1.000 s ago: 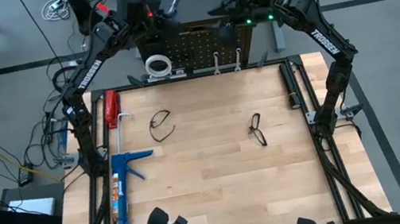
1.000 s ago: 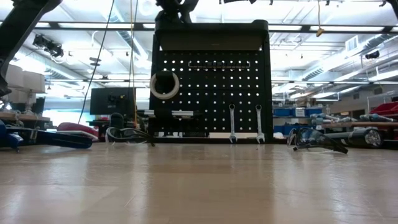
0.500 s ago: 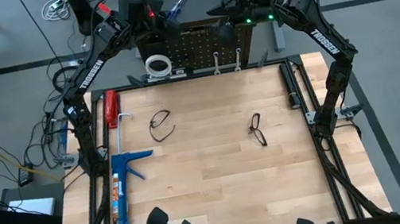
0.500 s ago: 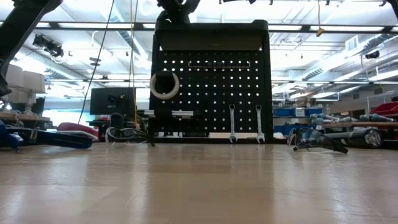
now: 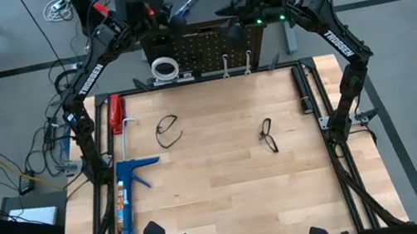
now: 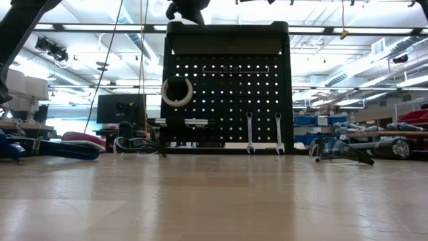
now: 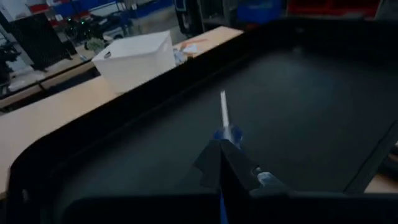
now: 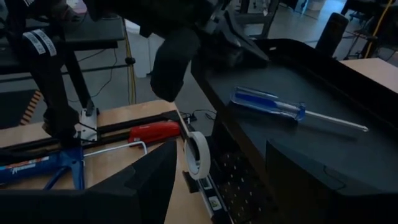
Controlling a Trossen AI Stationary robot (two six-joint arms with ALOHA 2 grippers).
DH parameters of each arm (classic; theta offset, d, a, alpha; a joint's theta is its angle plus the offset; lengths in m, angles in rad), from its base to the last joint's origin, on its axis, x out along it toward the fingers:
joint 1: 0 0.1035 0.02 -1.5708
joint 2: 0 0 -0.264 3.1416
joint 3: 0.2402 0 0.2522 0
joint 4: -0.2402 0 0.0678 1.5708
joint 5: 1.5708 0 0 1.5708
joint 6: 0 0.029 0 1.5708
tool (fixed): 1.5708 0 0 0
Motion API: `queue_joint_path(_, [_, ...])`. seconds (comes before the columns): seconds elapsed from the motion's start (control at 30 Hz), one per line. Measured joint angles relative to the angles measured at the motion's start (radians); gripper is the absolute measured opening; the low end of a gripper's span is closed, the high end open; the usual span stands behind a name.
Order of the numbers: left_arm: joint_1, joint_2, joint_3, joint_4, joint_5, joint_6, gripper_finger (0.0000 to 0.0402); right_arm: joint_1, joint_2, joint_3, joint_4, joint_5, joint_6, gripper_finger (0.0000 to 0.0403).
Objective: Hang tools onto peg board
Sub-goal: Remove the blue screwdriver from the black pegboard
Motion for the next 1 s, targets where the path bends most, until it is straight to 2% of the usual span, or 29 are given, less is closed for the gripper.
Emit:
queue_joint_path(0.17, [0.0, 0.0, 0.0, 0.112, 0.005, -0.023, 0.0015, 0.0, 0.0, 0.0, 0.022, 0.0, 0.0, 0.0246])
queue_joint_path(0.37, [-0.003, 0.005, 0.003, 0.233, 0.005, 0.037, 0.0089, 0.0, 0.0, 0.0, 0.024, -0.017, 0.012, 0.0246])
queue_joint_path(0.47, [0.014, 0.017, 0.004, 0.222, 0.021, 0.036, 0.0131, 0.0, 0.0, 0.0, 0.027, -0.027, 0.016, 0.0246])
queue_joint_path(0.63, [0.039, 0.042, 0.003, 0.143, 0.133, -0.024, 0.0178, 0.001, 0.0, 0.0, 0.031, -0.028, 0.019, 0.0246])
queue_joint_path(0.87, [0.059, 0.047, 0.003, 0.08, 0.17, 0.0, 0.0186, 0.007, 0.0, 0.0, 0.031, -0.028, 0.034, 0.0246])
queue_joint_path(1.0, [0.087, 0.047, 0.003, 0.031, 0.237, -0.033, 0.0181, 0.018, 0.0, 0.0, 0.031, -0.028, 0.036, 0.0246])
